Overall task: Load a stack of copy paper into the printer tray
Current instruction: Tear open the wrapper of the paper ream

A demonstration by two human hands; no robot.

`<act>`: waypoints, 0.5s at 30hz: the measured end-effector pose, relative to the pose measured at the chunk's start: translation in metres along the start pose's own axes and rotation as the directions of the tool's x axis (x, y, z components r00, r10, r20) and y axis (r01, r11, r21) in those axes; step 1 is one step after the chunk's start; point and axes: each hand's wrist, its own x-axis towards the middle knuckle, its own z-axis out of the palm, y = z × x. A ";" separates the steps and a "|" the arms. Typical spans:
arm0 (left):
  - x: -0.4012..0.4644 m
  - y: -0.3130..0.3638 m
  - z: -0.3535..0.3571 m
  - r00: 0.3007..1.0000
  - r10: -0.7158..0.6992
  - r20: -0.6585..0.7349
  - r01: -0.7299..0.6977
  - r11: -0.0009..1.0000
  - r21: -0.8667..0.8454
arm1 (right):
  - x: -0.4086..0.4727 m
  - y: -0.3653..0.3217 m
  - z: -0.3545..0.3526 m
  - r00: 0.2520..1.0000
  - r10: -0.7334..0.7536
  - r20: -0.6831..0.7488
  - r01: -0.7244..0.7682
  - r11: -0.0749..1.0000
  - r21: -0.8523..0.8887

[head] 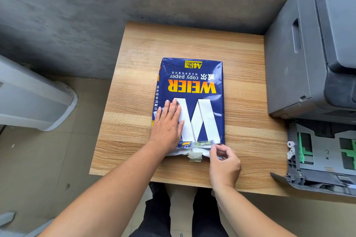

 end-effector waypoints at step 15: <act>0.002 -0.007 -0.013 0.999 0.006 0.047 -0.004 0.999 -0.032 | 0.012 0.009 -0.038 0.847 0.226 0.480 -0.382 0.888 0.256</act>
